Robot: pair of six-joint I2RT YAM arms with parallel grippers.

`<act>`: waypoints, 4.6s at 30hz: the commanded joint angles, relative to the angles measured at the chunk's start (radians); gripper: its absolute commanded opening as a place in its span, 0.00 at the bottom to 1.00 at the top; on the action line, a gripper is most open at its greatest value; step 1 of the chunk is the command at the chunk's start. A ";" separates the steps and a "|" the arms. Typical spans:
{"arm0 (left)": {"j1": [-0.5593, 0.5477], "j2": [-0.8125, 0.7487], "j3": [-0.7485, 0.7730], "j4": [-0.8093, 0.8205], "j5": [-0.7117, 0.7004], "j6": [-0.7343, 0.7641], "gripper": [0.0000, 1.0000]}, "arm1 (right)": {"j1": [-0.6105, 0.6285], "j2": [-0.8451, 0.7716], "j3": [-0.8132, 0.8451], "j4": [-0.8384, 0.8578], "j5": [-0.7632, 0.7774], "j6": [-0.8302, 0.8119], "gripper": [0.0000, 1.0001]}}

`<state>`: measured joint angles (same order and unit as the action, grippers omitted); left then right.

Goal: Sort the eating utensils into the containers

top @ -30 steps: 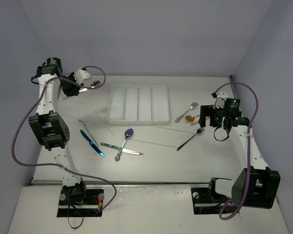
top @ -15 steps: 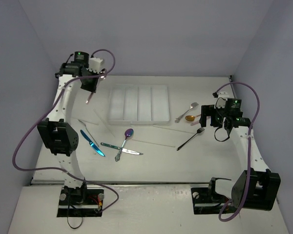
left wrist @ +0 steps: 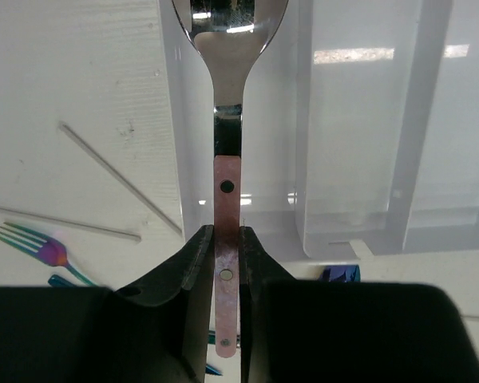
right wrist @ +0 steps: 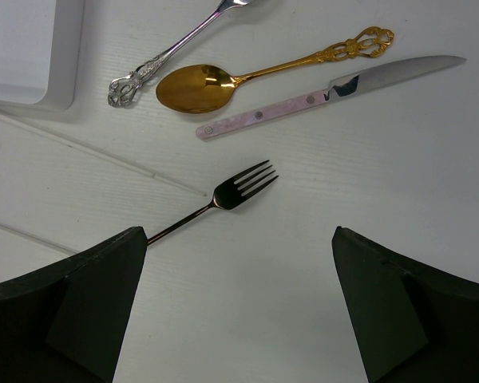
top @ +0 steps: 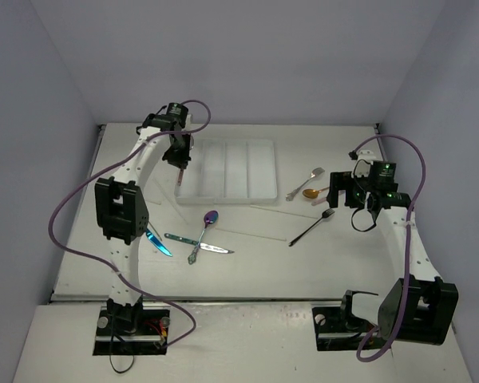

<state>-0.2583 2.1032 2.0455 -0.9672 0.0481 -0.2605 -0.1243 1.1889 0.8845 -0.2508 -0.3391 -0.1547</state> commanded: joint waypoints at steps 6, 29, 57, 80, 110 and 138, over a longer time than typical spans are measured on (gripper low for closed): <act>0.004 0.074 0.091 0.033 -0.009 -0.100 0.00 | -0.006 -0.008 0.040 0.027 -0.025 -0.002 1.00; -0.003 0.089 0.177 0.038 0.035 -0.079 0.52 | -0.013 -0.014 0.037 0.025 -0.034 0.001 1.00; -0.353 -0.562 -0.951 0.443 0.026 -0.086 0.51 | -0.045 -0.006 0.037 0.030 -0.021 0.023 1.00; -0.388 -0.511 -0.908 0.401 0.011 -0.031 0.00 | -0.074 -0.011 0.033 0.031 -0.058 0.023 0.99; -0.023 -0.085 -0.067 0.421 0.028 0.144 0.00 | -0.082 -0.014 0.026 0.041 -0.060 0.032 0.98; 0.027 -0.021 -0.008 0.389 0.095 -0.015 0.58 | -0.092 -0.002 0.027 0.050 -0.011 0.047 0.94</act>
<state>-0.2401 2.2118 1.9747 -0.5942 0.1176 -0.2243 -0.2056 1.1904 0.8845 -0.2497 -0.3721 -0.1199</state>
